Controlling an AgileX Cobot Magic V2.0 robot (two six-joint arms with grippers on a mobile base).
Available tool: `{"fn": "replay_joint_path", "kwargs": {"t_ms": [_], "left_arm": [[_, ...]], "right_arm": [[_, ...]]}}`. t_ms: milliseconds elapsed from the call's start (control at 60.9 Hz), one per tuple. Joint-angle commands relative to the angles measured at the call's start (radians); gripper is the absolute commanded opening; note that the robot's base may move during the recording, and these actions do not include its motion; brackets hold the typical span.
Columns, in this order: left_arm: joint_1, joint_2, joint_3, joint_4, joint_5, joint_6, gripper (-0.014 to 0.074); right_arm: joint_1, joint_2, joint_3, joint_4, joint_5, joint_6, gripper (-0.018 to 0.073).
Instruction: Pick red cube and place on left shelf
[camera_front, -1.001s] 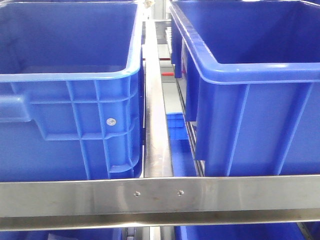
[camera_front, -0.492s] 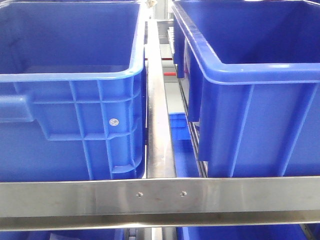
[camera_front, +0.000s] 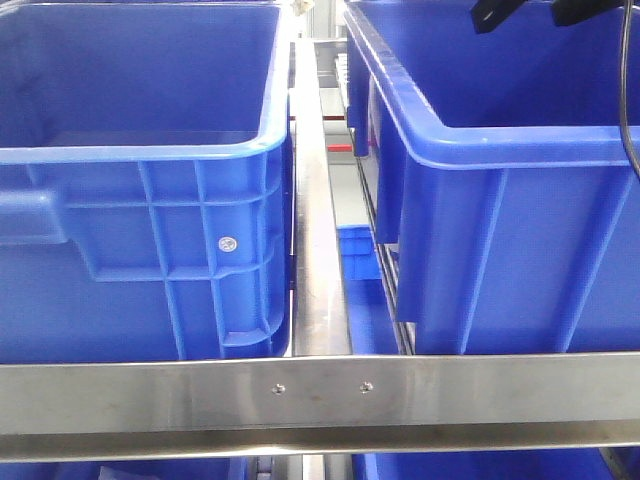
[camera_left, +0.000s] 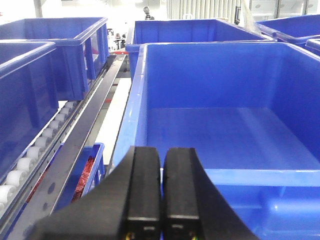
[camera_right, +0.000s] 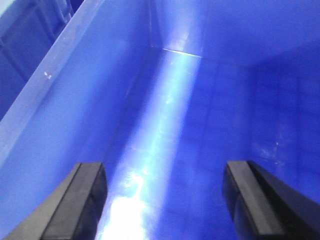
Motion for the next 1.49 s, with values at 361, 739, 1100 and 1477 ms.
{"fn": "replay_joint_path", "kwargs": {"t_ms": [361,739,1100,1477], "left_arm": [[-0.001,-0.015,0.025,0.0,-0.083,0.0,0.0102],[-0.001,-0.015,0.025,0.0,-0.083,0.0,0.0102],[-0.001,-0.015,0.025,0.0,-0.083,0.0,0.0102],[-0.001,-0.015,0.025,0.0,-0.083,0.0,0.0102]], "right_arm": [[-0.006,-0.107,-0.033,-0.007,-0.117,-0.007,0.0028],[-0.006,-0.187,-0.031,-0.007,-0.142,-0.007,0.0048],[-0.006,-0.187,-0.031,-0.007,-0.128,-0.007,0.0048],[-0.005,-0.187,-0.03,0.081,-0.109,0.0,0.0048]]}}
